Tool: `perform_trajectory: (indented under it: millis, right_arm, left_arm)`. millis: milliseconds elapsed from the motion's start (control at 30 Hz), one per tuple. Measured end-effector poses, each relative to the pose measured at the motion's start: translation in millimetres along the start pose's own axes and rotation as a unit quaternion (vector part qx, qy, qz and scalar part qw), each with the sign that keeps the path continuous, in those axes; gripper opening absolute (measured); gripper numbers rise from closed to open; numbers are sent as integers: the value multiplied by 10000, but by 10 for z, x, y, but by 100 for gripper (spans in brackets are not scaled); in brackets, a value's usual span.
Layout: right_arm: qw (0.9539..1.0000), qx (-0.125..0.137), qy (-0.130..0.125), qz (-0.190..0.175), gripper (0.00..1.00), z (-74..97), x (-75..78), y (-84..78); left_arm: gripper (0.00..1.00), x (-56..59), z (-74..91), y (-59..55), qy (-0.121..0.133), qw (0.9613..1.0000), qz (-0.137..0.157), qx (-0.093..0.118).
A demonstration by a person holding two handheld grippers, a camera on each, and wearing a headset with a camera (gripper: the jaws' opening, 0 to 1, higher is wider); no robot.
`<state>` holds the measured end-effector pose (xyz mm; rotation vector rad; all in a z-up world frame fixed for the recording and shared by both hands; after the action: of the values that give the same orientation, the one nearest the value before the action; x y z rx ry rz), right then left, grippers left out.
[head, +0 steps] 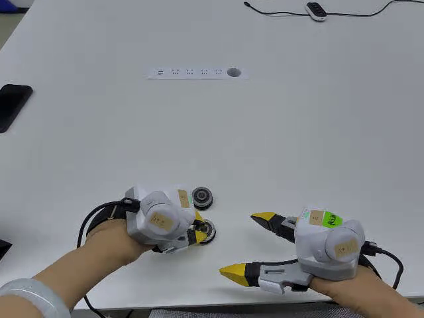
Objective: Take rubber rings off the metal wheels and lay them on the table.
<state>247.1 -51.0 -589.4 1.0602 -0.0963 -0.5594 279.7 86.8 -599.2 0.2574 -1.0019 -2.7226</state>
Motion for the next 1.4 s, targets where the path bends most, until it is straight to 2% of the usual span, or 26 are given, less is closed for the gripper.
perform_trajectory:
  millis: [367,500,700,767,833,933,1000,1200,1400]
  right_arm:
    - [9984,67,120,-544,68,-35,-2,8]
    - [9980,105,147,-614,67,-44,-6,18]
    - [9979,114,174,-621,67,-57,7,21]
    - [9979,113,174,-618,67,-59,12,20]
    - [9979,99,176,-610,67,-60,18,14]
    - [9980,93,181,-603,67,-57,20,10]
    - [9980,92,182,-599,67,-56,23,9]
    - [9979,102,186,-608,67,-57,42,22]
    - [9980,101,172,-603,67,-53,54,23]
  left_arm:
    - [11,-14,-4,2,-16,10000,80,-31]
    - [11,-12,-3,4,-23,9999,149,-34]
    - [12,-7,-6,11,-59,9999,86,-60]
    - [8,13,-11,16,-153,9998,87,-29]
    - [7,17,-12,11,-124,9999,98,-31]
    - [9,2,-5,30,-54,9998,194,77]
    - [12,-17,1,35,-29,9998,191,75]
    - [15,-42,-14,22,-49,9999,149,-15]
    - [14,-27,-26,8,-87,9998,160,-78]
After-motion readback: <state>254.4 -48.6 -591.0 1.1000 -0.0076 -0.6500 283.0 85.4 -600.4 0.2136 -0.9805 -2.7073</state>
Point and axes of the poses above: the centre of the closed fingertips' face, and the gripper's own axes: z roughly backward along the fingers, x roughly to its right, y roughly out of its top, the point moved 7 cm from there along z, roughly backward along the fingers, and after that the axes turned 1 degree about z, right-handed, at the moved point
